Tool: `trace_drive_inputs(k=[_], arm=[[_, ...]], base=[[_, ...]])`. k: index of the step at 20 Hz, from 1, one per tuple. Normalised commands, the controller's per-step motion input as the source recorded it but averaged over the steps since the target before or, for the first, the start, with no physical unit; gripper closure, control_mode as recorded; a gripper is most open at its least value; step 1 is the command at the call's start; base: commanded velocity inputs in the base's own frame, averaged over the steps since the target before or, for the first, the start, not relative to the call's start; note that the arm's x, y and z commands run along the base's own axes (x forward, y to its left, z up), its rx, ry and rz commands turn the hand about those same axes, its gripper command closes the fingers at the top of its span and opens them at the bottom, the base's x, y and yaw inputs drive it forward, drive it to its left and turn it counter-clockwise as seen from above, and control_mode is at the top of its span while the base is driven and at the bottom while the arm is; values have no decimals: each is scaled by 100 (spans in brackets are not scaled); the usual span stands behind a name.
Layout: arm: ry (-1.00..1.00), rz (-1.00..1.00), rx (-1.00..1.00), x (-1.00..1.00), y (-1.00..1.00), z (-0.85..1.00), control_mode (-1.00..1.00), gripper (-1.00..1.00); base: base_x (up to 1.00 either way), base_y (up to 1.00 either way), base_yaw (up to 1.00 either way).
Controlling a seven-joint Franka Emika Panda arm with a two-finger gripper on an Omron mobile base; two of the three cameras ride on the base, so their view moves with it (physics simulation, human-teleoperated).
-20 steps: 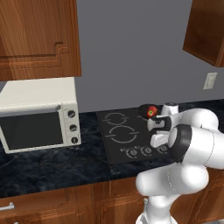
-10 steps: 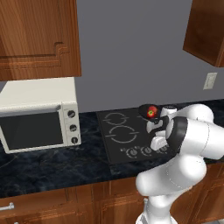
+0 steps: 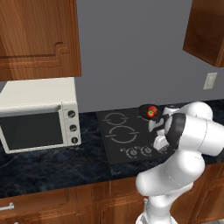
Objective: Place the pan on the rear right burner on the stove. Then place the tomato and the onion in the pan and turn on the rear right burner.
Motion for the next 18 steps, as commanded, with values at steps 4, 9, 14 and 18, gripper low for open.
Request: trace_drive_inputs(k=[4,9,14,18], arm=[[0,8,0,0,0,-19,-100,100],[0,12,0,0,0,-13,-100,100],[0,16,0,-4,0,-18,-100,100],[0,21,2,-11,1,-17,-100,100]], base=[[0,0,0],[0,0,0],[0,0,0],[0,0,0]])
